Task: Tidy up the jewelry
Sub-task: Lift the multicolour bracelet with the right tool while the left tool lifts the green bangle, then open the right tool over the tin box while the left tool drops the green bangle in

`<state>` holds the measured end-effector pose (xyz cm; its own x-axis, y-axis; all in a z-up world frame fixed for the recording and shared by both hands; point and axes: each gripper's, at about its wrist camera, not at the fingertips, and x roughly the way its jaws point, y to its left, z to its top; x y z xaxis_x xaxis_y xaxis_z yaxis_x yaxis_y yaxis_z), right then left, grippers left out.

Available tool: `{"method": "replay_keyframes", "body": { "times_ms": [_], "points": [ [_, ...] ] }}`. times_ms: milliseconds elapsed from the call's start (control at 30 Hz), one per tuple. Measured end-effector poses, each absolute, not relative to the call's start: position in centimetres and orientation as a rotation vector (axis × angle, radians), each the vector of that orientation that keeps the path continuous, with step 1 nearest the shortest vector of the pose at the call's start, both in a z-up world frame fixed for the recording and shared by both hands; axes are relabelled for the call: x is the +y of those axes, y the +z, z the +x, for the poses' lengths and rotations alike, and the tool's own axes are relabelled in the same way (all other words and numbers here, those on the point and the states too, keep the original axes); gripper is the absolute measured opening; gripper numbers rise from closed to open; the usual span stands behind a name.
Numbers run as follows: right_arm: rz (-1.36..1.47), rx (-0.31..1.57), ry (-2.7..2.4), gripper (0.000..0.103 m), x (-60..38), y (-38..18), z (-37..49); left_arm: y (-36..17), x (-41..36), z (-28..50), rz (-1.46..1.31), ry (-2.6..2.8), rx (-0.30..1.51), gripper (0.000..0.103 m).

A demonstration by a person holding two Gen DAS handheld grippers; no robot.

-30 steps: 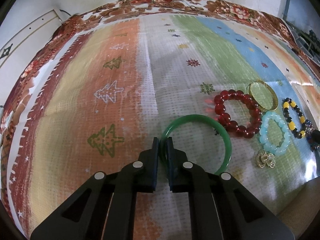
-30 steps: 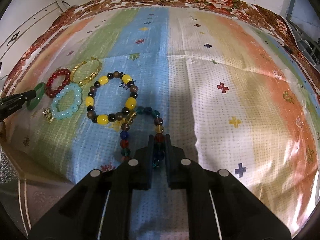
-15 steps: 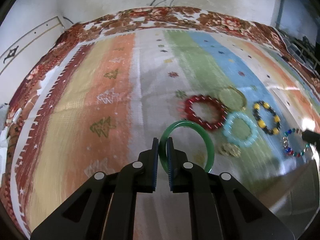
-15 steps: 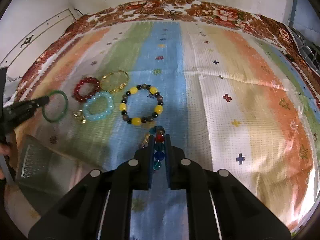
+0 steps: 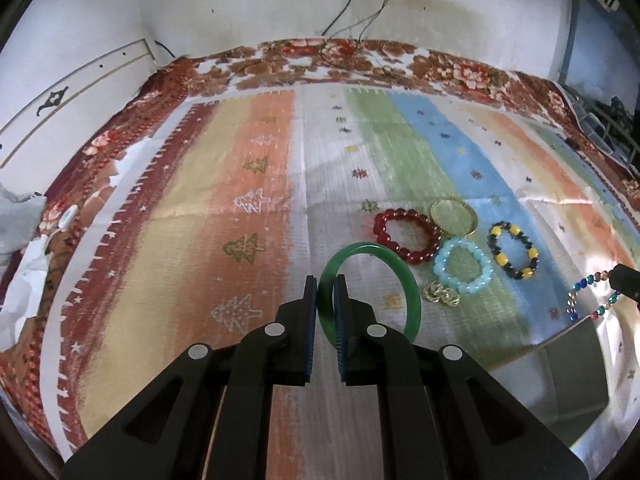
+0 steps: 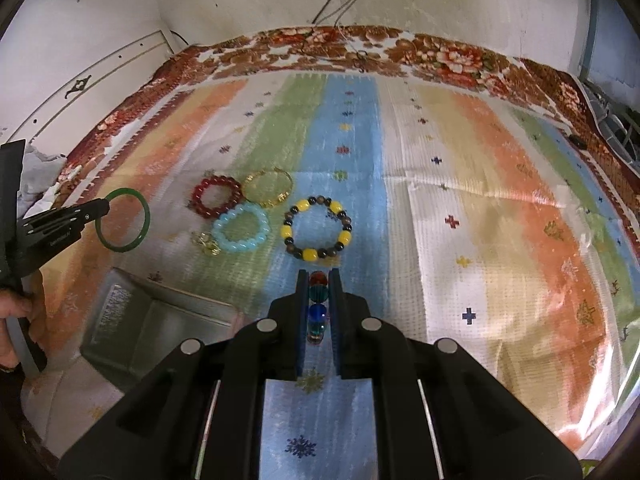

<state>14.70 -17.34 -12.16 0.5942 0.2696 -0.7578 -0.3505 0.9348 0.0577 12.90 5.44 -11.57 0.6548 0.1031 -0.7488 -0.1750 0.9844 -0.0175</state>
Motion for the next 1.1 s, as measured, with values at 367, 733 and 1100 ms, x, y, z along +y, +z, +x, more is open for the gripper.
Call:
{"method": "replay_keyframes", "body": {
  "times_ms": [367,733,1100],
  "points": [
    [-0.101,0.811,0.408,0.011,-16.0,-8.9,11.4,-7.5,3.8,9.0,-0.115,0.109,0.774,0.008],
    [-0.057,0.832,0.513,0.011,-14.5,-7.8,8.3,-7.7,0.1,6.2,-0.098,0.015,0.793,0.008],
    [-0.090,0.846,0.560,0.011,-12.4,-8.1,7.1,-8.1,-1.6,5.6,-0.090,-0.021,0.802,0.009]
  ]
}}
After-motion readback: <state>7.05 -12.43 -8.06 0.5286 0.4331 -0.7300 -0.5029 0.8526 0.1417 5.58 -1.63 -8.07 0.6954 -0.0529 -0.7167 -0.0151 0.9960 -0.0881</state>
